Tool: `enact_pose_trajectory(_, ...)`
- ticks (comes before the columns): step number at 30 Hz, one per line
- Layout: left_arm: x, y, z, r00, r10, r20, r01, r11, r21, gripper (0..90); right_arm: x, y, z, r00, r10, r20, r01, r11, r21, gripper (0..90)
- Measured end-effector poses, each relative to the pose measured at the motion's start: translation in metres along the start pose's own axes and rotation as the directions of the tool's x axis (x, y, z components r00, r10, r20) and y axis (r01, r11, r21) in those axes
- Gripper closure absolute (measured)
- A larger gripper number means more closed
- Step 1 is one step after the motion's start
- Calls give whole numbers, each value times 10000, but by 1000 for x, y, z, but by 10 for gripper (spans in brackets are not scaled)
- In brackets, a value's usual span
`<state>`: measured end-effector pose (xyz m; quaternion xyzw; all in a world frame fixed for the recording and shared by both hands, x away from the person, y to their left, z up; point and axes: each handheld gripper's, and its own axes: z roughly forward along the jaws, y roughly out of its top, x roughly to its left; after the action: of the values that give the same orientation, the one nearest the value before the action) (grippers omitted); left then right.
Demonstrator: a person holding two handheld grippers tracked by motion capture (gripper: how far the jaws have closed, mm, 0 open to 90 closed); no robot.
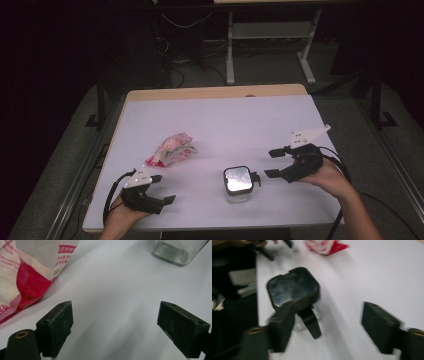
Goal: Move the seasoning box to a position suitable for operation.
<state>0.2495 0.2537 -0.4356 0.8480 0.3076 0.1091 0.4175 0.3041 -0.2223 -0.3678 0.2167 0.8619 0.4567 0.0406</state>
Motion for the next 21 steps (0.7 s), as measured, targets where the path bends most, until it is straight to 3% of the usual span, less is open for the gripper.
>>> enact_pose_trajectory(4,-5,1,1,9999,55,120,-54,10000,-37,134,4,-19,-10,9952,434,874,-363,9960,-815,565)
enact_pose_trajectory(7,-8,2,3,9998,125,174,-124,9999,-58,136,10,-31,-9,9869,666,1467,-550,9951,-822,668)
enact_pose_trajectory(12,-15,6,6,9990,104,431,-98,9999,-142,137,18,-46,-4,9657,1076,2361,-846,9908,-1054,897)
enact_pose_trajectory(16,-20,10,9,9971,212,726,-191,9994,-290,137,25,-58,-1,9523,1404,2709,-1090,9858,-1277,899)
enact_pose_trajectory(21,-28,17,17,9932,461,1068,-428,9985,-332,137,27,-69,1,9420,1589,2956,-1181,9814,-1512,898)
